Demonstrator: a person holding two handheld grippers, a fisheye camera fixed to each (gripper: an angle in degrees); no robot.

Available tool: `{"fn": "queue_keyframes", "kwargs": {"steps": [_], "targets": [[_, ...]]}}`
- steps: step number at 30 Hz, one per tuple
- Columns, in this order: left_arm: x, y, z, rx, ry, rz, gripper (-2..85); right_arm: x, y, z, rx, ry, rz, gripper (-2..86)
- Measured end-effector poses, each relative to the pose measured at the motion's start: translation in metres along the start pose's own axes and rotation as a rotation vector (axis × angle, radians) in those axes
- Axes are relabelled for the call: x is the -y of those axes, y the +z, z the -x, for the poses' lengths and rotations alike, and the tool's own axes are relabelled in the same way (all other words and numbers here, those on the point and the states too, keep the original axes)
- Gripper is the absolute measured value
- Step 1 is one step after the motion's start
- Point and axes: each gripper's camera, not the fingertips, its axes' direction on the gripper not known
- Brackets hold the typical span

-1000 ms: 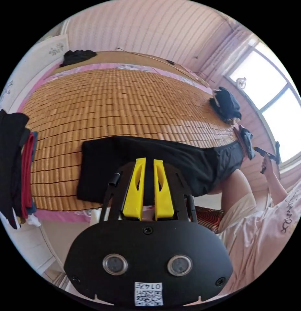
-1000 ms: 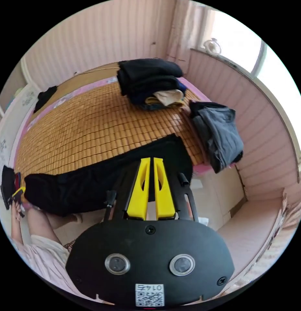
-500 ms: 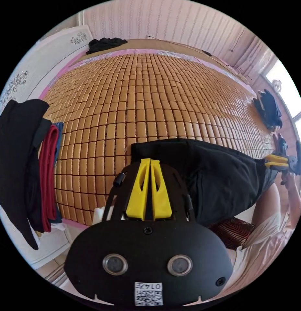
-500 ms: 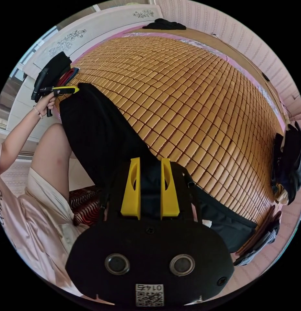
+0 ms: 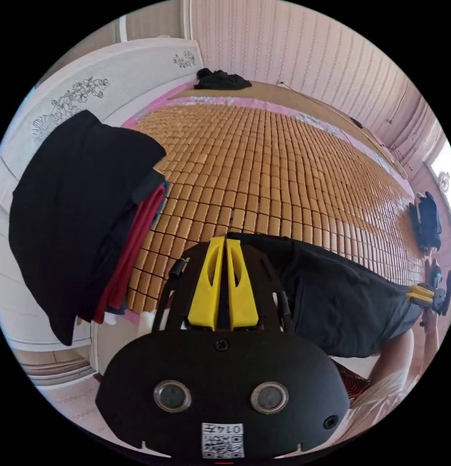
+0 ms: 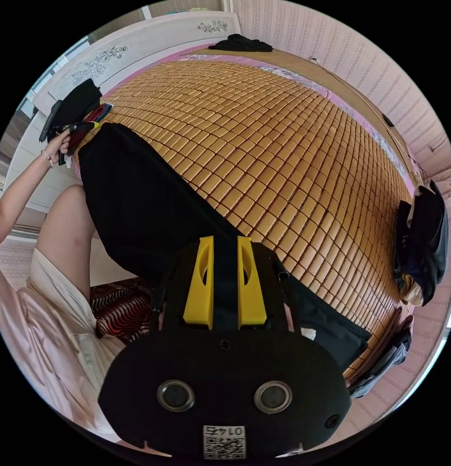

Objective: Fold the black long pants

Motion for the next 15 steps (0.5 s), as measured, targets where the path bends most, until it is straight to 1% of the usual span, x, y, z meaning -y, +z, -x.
{"fn": "queue_keyframes", "kwargs": {"steps": [1, 2, 3, 4, 5, 6, 7, 9, 10, 12, 14, 15], "targets": [[-0.002, -0.011, -0.003, 0.016, 0.010, -0.034, -0.7, 0.001, 0.003, 0.002, -0.011, -0.012, 0.009, 7.0], [-0.007, -0.030, -0.013, 0.012, 0.064, -0.082, -0.6, 0.003, 0.010, 0.004, -0.032, -0.030, 0.024, 6.4], [-0.011, -0.042, -0.031, -0.032, 0.167, -0.093, -0.3, 0.005, 0.017, 0.004, -0.052, -0.035, 0.040, 5.2], [-0.013, -0.046, -0.043, -0.049, 0.221, -0.085, 0.0, 0.005, 0.020, 0.004, -0.056, -0.038, 0.046, 4.6], [-0.018, -0.052, -0.068, -0.075, 0.320, -0.072, 0.8, 0.006, 0.025, 0.003, -0.051, -0.042, 0.058, 3.7], [-0.022, -0.054, -0.096, -0.127, 0.416, -0.054, 1.8, 0.005, 0.026, 0.001, -0.048, -0.044, 0.056, 2.5], [-0.024, -0.054, -0.110, -0.162, 0.466, -0.042, 2.4, 0.005, 0.025, 0.001, -0.044, -0.047, 0.054, 1.8], [-0.030, -0.049, -0.171, -0.271, 0.659, -0.003, 4.7, 0.002, 0.018, -0.005, -0.014, -0.041, 0.035, 0.1], [-0.031, -0.046, -0.187, -0.291, 0.708, 0.004, 5.0, 0.001, 0.016, -0.006, -0.008, -0.037, 0.027, -0.1], [-0.034, -0.033, -0.245, -0.279, 0.914, 0.025, 6.1, -0.004, 0.006, -0.014, 0.010, -0.024, 0.002, -0.5], [-0.032, -0.018, -0.280, -0.285, 1.013, 0.051, 6.6, -0.006, 0.004, -0.020, 0.019, -0.015, -0.002, -0.7], [-0.031, -0.005, -0.300, -0.287, 1.064, 0.100, 6.5, -0.007, 0.005, -0.023, 0.024, -0.012, 0.003, -0.7]]}}
